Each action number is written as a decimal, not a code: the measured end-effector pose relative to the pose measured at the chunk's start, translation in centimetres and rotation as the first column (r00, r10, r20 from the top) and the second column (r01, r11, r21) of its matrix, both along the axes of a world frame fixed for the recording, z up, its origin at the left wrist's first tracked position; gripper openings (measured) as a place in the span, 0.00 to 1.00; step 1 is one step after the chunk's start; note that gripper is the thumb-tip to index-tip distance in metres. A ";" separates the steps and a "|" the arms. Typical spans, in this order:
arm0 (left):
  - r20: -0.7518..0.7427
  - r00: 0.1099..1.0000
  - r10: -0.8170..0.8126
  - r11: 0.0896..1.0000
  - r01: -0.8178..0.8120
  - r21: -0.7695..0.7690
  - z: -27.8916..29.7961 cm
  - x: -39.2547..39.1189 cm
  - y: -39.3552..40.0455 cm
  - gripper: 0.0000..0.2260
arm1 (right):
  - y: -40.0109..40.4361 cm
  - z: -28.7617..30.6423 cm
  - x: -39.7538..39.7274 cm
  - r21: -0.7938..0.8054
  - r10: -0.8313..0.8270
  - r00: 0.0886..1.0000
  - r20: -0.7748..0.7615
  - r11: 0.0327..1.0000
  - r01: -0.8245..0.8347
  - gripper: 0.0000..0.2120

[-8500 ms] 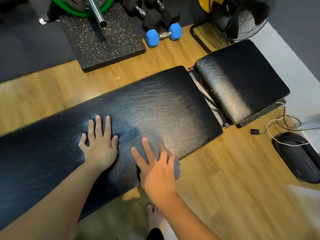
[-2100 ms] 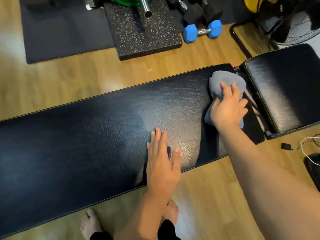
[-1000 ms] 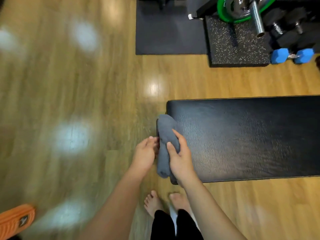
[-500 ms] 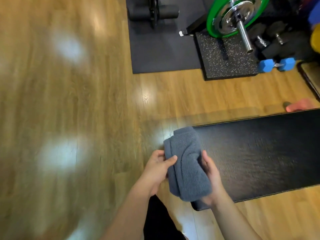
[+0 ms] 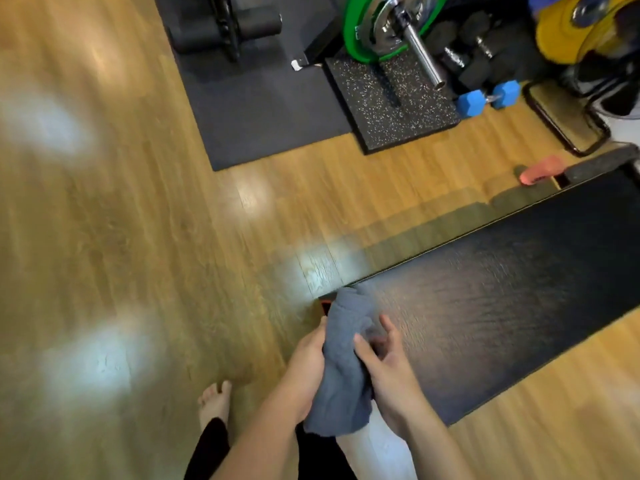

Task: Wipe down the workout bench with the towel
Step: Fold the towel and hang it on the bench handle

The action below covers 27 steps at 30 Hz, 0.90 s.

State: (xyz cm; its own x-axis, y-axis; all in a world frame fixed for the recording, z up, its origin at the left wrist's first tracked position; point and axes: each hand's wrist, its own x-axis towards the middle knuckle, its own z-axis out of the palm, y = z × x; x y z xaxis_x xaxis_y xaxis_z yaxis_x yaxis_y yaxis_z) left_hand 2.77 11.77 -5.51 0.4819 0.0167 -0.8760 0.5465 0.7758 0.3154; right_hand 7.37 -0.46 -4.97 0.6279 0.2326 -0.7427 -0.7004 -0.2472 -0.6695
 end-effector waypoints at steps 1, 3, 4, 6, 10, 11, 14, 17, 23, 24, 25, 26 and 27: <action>-0.009 1.000 -0.008 0.999 0.007 -0.036 -0.6 -0.1 0.0 0.24 | -0.3 -0.4 -0.3 -0.012 -0.021 0.999 -0.026 1.000 0.021 0.34; -0.005 0.999 -0.033 0.998 0.032 -0.052 -1.6 -0.5 0.0 0.26 | -0.6 -0.4 -1.1 -0.120 -0.089 0.996 0.028 0.989 0.092 0.29; 0.005 0.998 -0.062 0.997 0.062 -0.050 -1.9 -0.9 0.0 0.28 | -0.6 -0.3 -1.7 -0.203 -0.109 0.989 0.103 0.971 0.128 0.26; 0.017 0.992 -0.125 0.988 0.126 -0.094 -1.9 -1.9 0.3 0.33 | -0.1 -0.4 -3.3 -0.321 -0.144 0.966 0.217 0.924 0.210 0.19; 0.054 0.973 -0.225 0.947 0.232 -0.221 -1.7 -4.1 2.1 0.34 | 1.8 -0.4 -7.5 -0.292 -0.238 0.939 0.248 0.906 0.307 0.07; 0.065 0.969 -0.238 0.946 0.247 -0.211 -1.5 -4.5 2.6 0.34 | 2.2 -0.6 -8.4 -0.312 -0.212 0.939 0.273 0.904 0.294 0.08; 0.053 0.949 -0.312 0.934 0.316 -0.165 -1.3 -5.8 3.4 0.30 | 3.1 -0.7 -10.8 -0.298 -0.175 0.928 0.329 0.913 0.278 0.10; -0.056 0.924 -0.377 0.923 0.370 -0.109 -4.9 -7.6 3.5 0.31 | 3.4 -0.4 -12.4 -0.320 -0.190 0.897 0.399 0.888 0.330 0.11; -0.186 0.891 -0.415 0.909 0.414 -0.047 -14.6 -11.6 2.2 0.37 | 2.1 0.9 -14.4 -0.370 0.021 0.771 0.636 0.886 0.280 0.14; -0.070 0.905 -0.421 0.907 0.416 -0.071 -8.6 -9.2 1.6 0.35 | 1.9 1.3 -14.9 -0.397 0.116 0.740 0.663 0.892 0.216 0.11; 0.030 0.923 -0.384 0.923 0.384 -0.020 -6.6 -8.4 1.1 0.36 | 1.8 1.6 -15.3 -0.442 0.216 0.717 0.663 0.886 0.142 0.06; 0.101 0.922 -0.375 0.926 0.367 0.088 -5.8 -7.9 0.9 0.36 | 1.6 1.7 -15.7 -0.491 0.302 0.697 0.651 0.867 0.082 0.05; 0.158 0.908 -0.387 0.906 0.342 0.252 -4.8 -7.7 1.2 0.34 | 1.4 1.7 -15.9 -0.537 0.368 0.682 0.632 0.843 0.043 0.10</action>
